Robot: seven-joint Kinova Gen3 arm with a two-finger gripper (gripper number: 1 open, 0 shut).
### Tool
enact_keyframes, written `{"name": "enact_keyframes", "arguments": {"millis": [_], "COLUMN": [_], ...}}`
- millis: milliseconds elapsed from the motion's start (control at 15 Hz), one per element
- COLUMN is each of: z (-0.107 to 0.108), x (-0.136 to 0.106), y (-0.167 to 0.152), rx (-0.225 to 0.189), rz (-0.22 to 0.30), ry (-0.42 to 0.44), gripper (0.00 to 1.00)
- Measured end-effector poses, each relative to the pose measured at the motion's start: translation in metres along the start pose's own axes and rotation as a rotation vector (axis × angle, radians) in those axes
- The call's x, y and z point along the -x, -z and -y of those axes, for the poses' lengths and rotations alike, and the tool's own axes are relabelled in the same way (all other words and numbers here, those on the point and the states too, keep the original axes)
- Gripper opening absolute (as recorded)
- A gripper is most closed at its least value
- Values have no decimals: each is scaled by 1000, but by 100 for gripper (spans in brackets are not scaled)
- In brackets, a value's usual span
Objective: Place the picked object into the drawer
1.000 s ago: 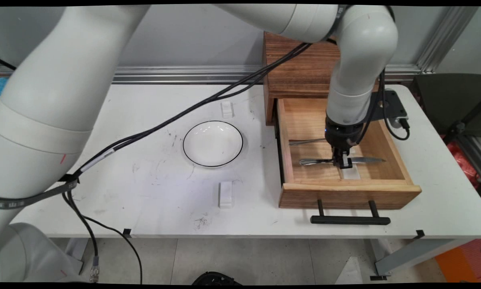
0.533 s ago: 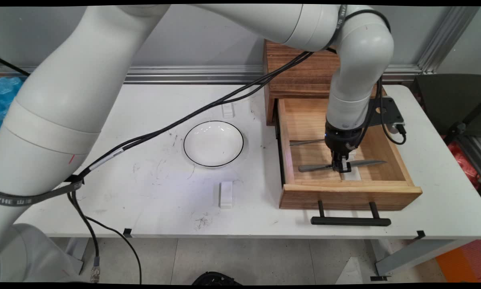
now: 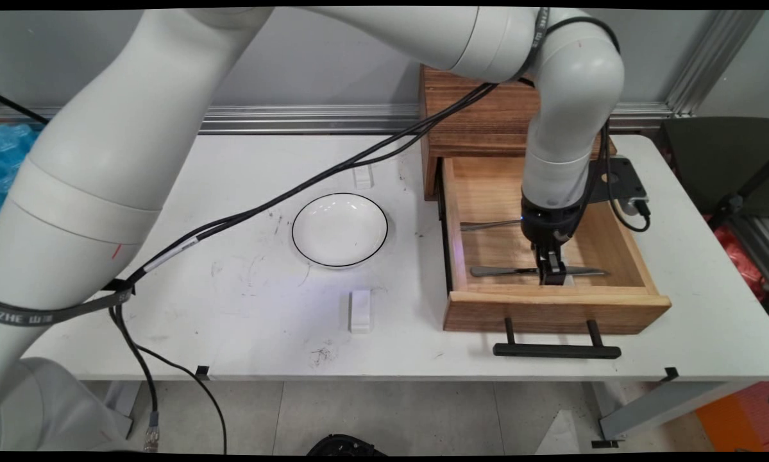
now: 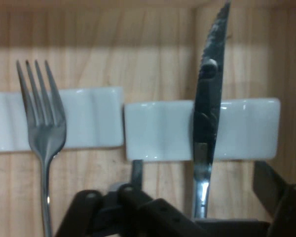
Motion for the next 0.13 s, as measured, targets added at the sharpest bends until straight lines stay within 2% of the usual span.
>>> {"name": "enact_keyframes", "arguments": {"millis": [133], "z": [1], "x": [0], "y": [6], "rx": [2], "rz": [-14], "ry": [-3], "gripper": [100]}}
